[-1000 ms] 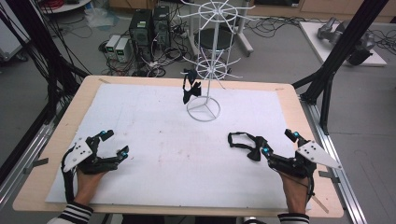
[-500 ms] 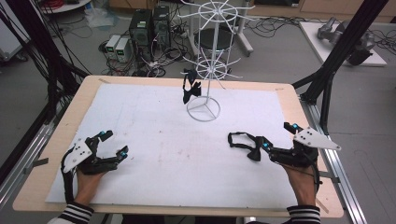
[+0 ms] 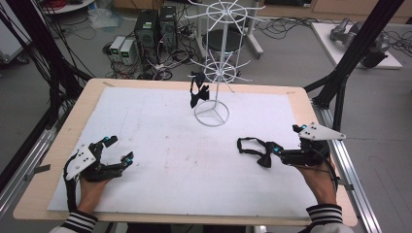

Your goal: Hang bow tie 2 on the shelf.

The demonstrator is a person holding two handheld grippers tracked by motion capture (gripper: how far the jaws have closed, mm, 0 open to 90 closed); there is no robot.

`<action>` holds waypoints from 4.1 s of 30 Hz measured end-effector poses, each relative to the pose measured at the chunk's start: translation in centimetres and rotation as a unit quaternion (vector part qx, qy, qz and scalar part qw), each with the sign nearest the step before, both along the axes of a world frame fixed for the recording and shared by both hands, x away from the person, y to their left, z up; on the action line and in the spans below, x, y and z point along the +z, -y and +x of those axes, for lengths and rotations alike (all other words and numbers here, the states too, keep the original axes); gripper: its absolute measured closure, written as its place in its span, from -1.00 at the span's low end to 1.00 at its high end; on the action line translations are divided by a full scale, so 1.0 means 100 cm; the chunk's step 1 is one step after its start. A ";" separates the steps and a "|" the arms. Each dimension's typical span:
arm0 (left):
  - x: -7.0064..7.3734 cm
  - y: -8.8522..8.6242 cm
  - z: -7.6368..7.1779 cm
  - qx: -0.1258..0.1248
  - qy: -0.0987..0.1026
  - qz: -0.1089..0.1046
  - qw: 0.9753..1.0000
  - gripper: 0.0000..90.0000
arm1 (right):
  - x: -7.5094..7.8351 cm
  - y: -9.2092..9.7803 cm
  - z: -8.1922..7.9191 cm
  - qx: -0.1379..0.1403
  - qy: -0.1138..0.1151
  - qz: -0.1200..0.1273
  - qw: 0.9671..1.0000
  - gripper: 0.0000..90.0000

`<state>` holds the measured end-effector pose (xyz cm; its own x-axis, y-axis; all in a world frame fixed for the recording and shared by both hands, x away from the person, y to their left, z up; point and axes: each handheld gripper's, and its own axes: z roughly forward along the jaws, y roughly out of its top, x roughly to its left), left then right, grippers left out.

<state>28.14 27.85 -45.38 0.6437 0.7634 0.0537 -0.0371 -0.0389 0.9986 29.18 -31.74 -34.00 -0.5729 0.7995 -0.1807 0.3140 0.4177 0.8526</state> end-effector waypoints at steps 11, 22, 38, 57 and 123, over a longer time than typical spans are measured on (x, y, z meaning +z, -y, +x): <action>0.000 0.001 0.000 -0.002 0.000 0.001 1.000 -0.64 | -0.006 -0.006 0.015 0.027 -0.060 -0.049 0.997 -0.75; 0.000 0.001 0.000 -0.003 0.001 0.002 1.000 -0.64 | -0.011 -0.002 0.030 0.030 -0.092 -0.065 0.993 -0.75; 0.000 0.001 0.000 -0.002 0.001 0.003 1.000 -0.64 | -0.024 -0.009 0.048 0.048 -0.137 -0.131 0.981 -0.75; 0.000 0.001 -0.001 -0.001 0.002 0.003 1.000 -0.63 | -0.034 -0.013 0.055 0.040 -0.181 -0.141 0.972 -0.63; 0.000 0.000 -0.001 -0.003 0.001 0.000 1.000 -0.63 | -0.058 -0.039 0.071 -0.250 -0.275 -0.056 0.927 -0.45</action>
